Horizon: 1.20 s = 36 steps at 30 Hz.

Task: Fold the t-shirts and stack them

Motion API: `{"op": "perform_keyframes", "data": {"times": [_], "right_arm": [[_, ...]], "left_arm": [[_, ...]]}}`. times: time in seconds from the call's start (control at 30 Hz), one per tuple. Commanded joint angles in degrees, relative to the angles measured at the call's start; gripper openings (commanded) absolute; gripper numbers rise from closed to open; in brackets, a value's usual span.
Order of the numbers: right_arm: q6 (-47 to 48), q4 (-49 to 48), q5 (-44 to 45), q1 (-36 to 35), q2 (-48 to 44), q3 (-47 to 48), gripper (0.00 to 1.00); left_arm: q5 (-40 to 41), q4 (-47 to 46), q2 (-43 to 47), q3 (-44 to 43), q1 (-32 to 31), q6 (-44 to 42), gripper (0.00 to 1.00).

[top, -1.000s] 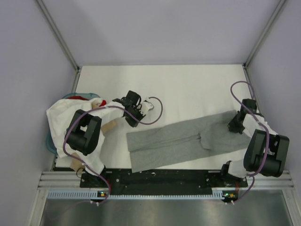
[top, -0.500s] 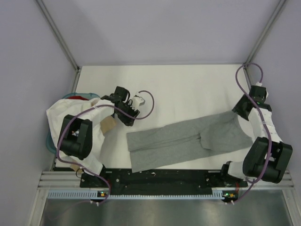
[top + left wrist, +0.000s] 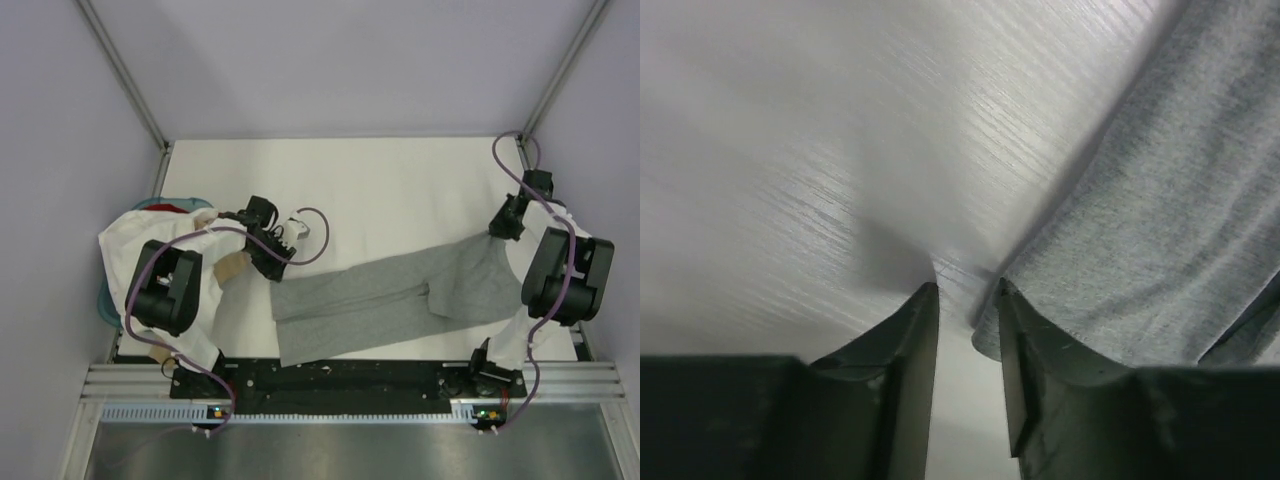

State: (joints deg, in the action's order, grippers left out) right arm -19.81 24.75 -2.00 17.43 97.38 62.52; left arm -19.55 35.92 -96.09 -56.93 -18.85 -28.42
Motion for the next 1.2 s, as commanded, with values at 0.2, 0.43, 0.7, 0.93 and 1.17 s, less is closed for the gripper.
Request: {"op": "perform_keyframes", "data": {"times": [0.2, 0.43, 0.7, 0.93, 1.17], "right_arm": [[-3.9, -6.8, -7.9, 0.2, 13.2, 14.5, 0.0], [-2.9, -6.8, -12.6, -1.9, 23.0, 24.4, 0.07], [4.5, -1.2, -8.6, -4.3, 21.9, 36.3, 0.5], [5.0, 2.1, 3.4, -4.3, 6.3, 27.3, 0.73], [-0.4, 2.2, 8.1, -2.2, -6.1, 9.0, 0.47]], "left_arm": [[2.5, 0.8, -3.1, 0.6, 0.0, 0.7, 0.0], [5.4, 1.3, -1.2, 1.2, 0.1, 1.5, 0.0], [6.3, 2.3, 1.0, 3.5, 0.1, 1.8, 0.0], [6.9, 2.4, 3.9, 3.0, 0.1, 0.8, 0.0], [6.1, 2.2, 5.7, -1.7, 0.1, 0.1, 0.22]]}}
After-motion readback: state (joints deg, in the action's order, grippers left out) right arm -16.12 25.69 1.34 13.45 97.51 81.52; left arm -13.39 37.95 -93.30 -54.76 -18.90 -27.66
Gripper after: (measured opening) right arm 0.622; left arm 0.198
